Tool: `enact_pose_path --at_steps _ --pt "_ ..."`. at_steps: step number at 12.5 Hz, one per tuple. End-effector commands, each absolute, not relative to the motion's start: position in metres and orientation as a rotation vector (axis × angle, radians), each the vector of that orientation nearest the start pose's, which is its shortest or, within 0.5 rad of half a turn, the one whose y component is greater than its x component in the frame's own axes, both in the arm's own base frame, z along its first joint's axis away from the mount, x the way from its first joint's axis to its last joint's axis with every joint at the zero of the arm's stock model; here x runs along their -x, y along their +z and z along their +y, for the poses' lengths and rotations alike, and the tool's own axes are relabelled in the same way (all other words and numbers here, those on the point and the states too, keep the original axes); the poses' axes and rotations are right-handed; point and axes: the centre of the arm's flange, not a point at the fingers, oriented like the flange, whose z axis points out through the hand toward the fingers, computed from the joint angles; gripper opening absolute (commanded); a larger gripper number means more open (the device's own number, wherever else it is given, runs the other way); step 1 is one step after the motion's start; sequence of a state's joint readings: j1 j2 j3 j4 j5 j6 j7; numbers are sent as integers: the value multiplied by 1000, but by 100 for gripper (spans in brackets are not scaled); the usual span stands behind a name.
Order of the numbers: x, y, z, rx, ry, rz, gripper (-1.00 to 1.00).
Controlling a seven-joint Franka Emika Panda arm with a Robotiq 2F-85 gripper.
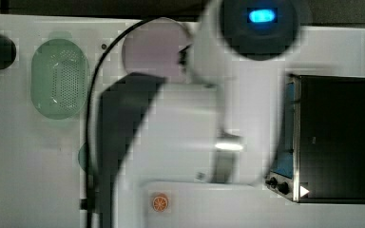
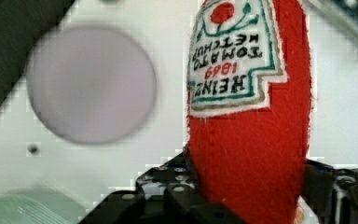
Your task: Pick Ketchup from oven and place it on table.
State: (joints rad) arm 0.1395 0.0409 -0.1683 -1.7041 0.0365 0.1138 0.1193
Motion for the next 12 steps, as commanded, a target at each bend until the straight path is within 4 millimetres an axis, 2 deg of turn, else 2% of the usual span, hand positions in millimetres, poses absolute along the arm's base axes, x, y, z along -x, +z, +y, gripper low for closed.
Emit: enact_pose_path --at_steps 1,4,8,10,12 --pt "-555 488 -24 2787 259 1544 27" --pt "-545 416 -24 2782 241 1551 27" --pt "-532 311 -25 2781 187 1563 27" --pt "-530 271 -25 2791 190 1572 27" --pt "-530 240 -25 2805 205 1577 27"
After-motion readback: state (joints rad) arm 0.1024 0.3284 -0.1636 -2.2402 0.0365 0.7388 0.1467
